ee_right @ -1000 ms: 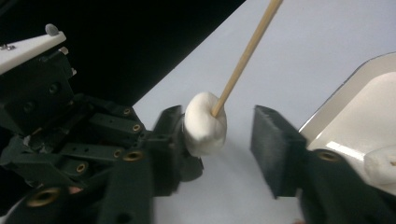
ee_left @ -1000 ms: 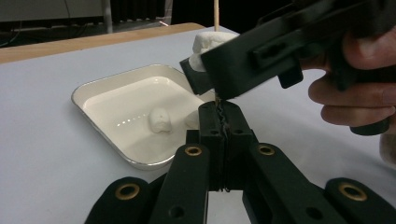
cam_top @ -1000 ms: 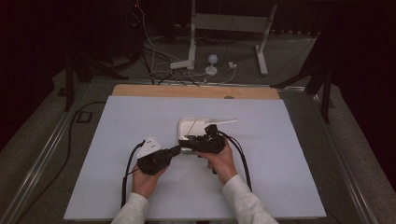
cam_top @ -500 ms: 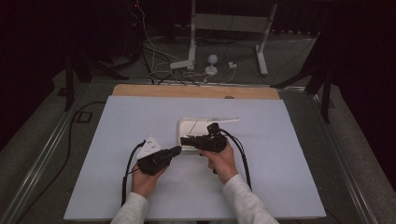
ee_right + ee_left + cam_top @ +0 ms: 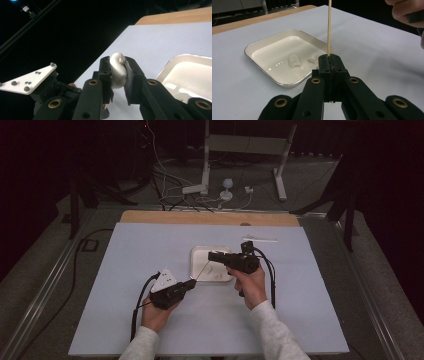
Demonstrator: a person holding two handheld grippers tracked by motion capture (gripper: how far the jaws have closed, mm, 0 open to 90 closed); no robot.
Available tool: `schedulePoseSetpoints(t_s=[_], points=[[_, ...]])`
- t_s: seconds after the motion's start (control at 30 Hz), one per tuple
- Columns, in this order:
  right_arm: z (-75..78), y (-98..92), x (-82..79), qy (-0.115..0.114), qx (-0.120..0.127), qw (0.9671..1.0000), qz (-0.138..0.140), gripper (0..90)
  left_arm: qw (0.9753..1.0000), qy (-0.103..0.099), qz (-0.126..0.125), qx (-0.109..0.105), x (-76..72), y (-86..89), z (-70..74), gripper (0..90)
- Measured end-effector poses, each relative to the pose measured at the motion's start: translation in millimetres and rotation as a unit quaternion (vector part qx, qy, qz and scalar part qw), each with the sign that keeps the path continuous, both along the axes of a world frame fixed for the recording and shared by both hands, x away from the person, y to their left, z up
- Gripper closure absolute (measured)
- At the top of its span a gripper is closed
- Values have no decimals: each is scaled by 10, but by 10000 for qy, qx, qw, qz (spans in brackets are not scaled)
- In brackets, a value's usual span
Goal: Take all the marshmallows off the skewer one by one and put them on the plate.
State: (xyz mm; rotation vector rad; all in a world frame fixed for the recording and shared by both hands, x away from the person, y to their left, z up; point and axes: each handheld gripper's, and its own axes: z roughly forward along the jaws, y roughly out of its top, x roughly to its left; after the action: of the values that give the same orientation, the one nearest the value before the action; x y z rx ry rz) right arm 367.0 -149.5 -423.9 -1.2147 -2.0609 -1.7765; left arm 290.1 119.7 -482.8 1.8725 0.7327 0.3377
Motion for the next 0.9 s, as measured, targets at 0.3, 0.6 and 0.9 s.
schedulePoseSetpoints(t_s=[0.3, 0.6, 0.9], points=[[107, -88, 12, -184, 31, 9995, -243, 786, 9997, 23, 105, 237, 0, 10, -32, 900], [146, -195, 22, -340, -271, 9985, -339, 773, 9998, 75, 187, 39, 11, 48, -23, 900], [39, -150, 69, -356, -573, 9966, -464, 755, 9997, 76, 210, -59, 13, 66, -10, 900]])
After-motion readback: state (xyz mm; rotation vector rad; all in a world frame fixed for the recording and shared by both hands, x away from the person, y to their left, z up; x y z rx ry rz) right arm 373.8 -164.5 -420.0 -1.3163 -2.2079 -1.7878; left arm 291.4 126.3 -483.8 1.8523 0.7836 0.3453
